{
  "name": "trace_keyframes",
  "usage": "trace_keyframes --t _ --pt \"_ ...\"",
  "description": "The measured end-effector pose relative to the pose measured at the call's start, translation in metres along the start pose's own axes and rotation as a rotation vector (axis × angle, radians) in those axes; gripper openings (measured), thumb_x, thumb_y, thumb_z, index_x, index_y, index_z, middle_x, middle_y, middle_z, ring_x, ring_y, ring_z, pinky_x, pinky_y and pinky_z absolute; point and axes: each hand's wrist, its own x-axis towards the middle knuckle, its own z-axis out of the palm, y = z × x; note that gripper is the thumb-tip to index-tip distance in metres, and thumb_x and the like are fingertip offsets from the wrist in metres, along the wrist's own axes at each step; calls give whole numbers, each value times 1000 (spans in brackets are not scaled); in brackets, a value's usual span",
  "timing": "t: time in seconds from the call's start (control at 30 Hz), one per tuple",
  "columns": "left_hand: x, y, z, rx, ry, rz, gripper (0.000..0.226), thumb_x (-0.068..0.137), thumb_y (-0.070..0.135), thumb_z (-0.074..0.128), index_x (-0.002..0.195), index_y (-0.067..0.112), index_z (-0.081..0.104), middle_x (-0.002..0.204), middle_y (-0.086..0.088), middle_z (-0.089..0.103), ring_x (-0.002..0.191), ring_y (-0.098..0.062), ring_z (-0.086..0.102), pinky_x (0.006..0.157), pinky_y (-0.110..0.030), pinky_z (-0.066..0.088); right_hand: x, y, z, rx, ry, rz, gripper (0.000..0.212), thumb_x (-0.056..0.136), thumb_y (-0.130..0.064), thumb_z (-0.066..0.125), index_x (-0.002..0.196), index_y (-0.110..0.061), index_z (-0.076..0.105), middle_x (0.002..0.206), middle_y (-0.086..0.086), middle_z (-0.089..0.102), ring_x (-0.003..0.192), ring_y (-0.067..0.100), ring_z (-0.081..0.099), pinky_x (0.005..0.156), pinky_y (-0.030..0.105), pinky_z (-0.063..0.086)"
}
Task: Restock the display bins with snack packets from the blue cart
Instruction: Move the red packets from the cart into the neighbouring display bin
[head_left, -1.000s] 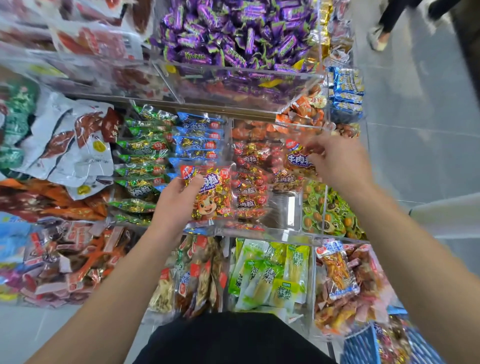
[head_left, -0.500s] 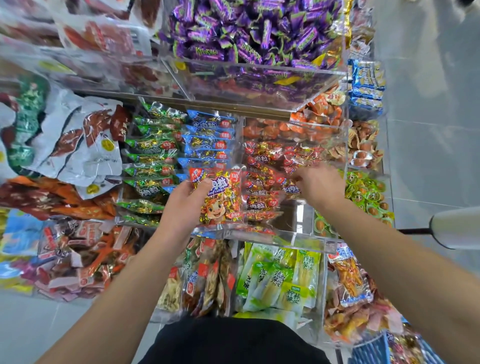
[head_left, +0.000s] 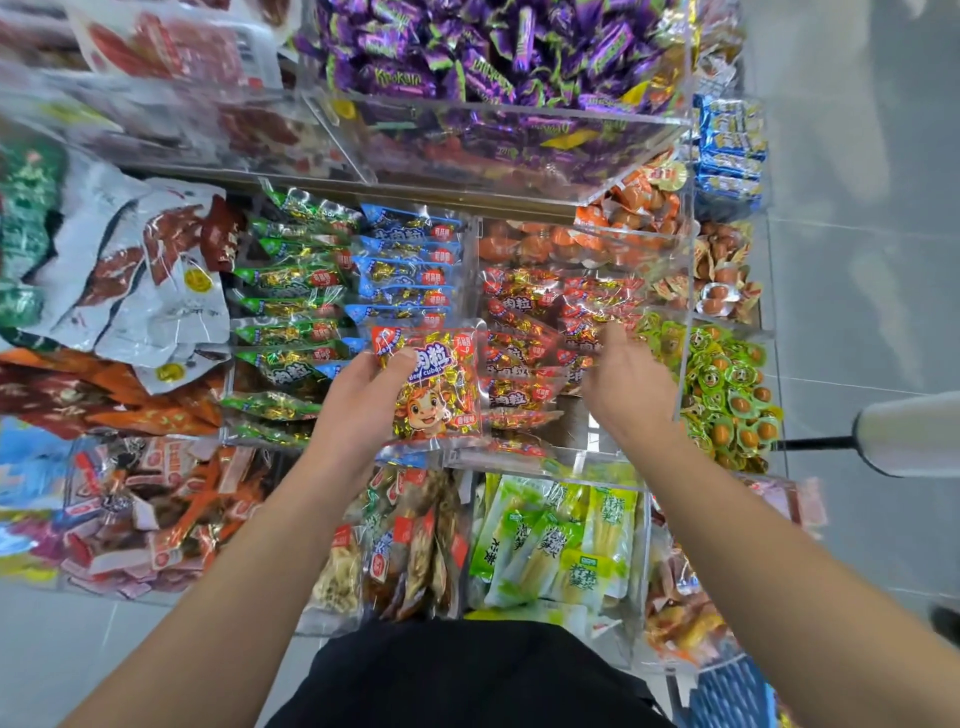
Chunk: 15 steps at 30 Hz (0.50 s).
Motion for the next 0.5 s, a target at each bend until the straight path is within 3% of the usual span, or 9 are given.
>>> trace_keyframes --t 0.07,0.13,0.2,0.27,0.37,0.43,0.5 --pt "-1 0 -1 -13 -1 3 99 59 76 61 140 19 54 139 -1 61 129 -25 58 110 -54 42 -13 2 10 192 -40 95 20 92 -25 56 107 -17 46 86 6 62 78 32 61 67 37 48" --pt "-4 2 0 -21 1 -3 102 58 75 61 142 18 52 142 -1 60 130 -25 56 111 -54 41 -21 4 19 539 -195 345 19 94 -31 55 104 -16 49 99 9 66 87 31 63 77 39 50" --pt "-6 3 -1 -9 -10 -12 99 60 73 61 141 17 52 140 -1 60 129 -23 57 111 -53 41 -20 4 21 1097 -400 701 33 96 -39 56 116 -15 49 112 12 64 95 29 64 85 43 53" --pt "-7 4 -1 -8 -15 -22 92 62 72 62 136 18 55 136 -1 64 125 -23 60 110 -54 43 -15 6 24 1446 -461 858 47 97 -46 56 133 -17 46 120 13 60 101 28 63 92 43 53" --pt "-7 3 -1 -11 -15 -43 74 66 68 64 124 22 62 126 1 70 116 -22 66 106 -53 47 -2 8 30 1620 -379 890 61 93 -49 62 141 -18 42 127 17 56 99 26 66 88 37 58" --pt "-5 1 0 -6 -9 -34 43 74 61 64 104 31 65 110 8 75 104 -17 72 101 -51 51 7 9 30 1680 -344 922 55 91 -47 66 133 -19 46 124 17 53 99 25 68 86 35 59" --pt "-4 0 1 16 12 -34 33 73 61 64 93 36 63 101 15 76 98 -11 73 100 -48 51 14 10 30 1712 -320 950 43 91 -42 67 120 -17 50 117 16 52 101 25 67 87 35 59"
